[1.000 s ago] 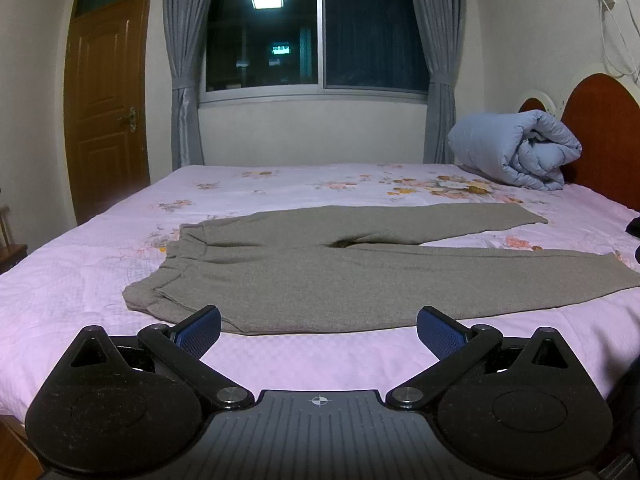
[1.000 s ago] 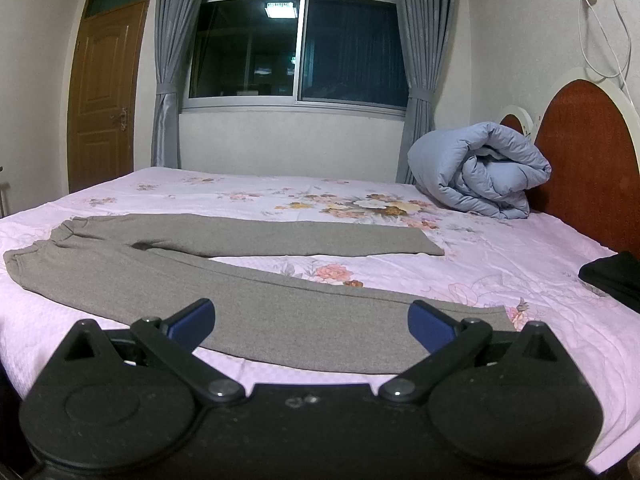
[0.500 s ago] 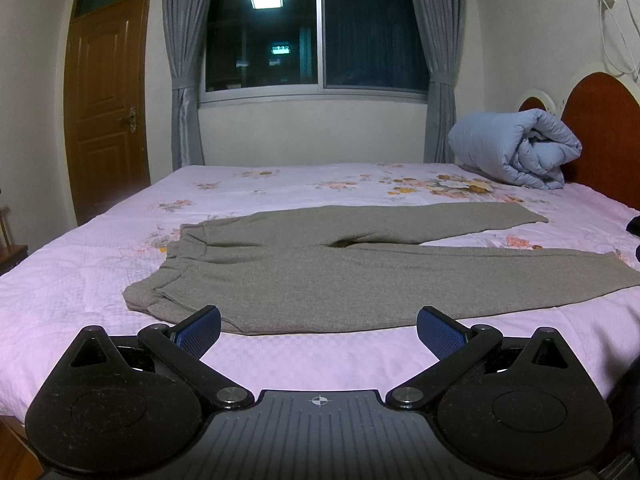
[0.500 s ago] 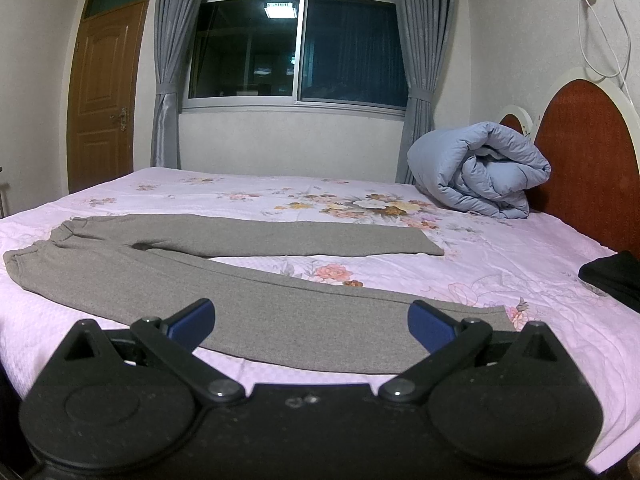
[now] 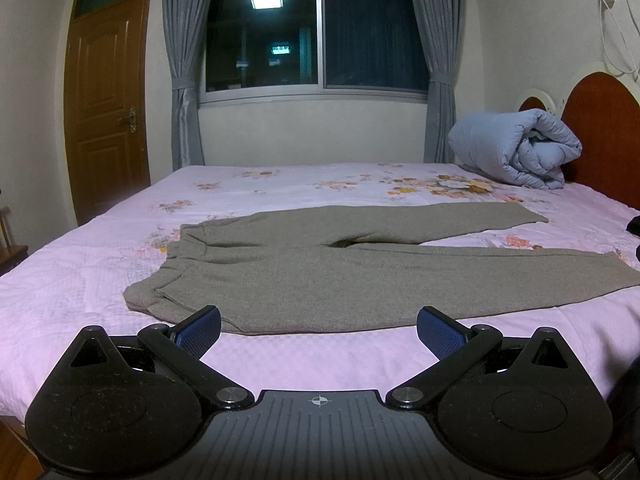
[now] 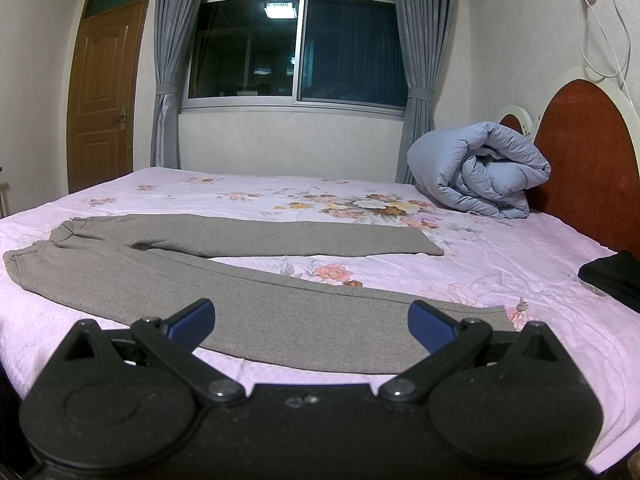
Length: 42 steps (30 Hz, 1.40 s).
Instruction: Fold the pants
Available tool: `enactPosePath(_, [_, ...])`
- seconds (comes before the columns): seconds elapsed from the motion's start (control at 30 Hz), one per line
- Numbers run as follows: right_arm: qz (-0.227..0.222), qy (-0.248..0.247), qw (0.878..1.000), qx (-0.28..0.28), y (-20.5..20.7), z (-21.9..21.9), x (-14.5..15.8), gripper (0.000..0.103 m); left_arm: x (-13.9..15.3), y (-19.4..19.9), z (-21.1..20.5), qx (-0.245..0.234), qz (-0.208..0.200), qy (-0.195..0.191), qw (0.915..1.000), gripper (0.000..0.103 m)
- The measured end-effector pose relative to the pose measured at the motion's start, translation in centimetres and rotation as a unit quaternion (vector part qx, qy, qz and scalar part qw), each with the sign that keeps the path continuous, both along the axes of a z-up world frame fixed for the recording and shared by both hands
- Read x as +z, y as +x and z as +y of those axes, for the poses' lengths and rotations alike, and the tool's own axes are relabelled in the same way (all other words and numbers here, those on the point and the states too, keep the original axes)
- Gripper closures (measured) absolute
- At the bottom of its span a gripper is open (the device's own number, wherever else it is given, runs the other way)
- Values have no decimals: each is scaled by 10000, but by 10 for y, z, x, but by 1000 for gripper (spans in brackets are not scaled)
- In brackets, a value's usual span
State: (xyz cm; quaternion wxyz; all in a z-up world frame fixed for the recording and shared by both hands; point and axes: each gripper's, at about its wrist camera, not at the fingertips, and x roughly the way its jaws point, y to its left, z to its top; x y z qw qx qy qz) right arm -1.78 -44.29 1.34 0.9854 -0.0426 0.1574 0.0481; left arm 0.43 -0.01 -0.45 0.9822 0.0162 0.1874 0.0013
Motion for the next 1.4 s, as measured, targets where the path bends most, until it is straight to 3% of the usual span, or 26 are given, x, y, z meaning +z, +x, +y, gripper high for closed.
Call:
enactPosePath(1.27, [6,1,10000,-3,-1,1,0,6,-1,1,0,12,17,-2,10000,0])
enactPosePath(1.4, [24,15,10000,-28,-2,0,1,6,-1,1,8,97,46,-203,9997,0])
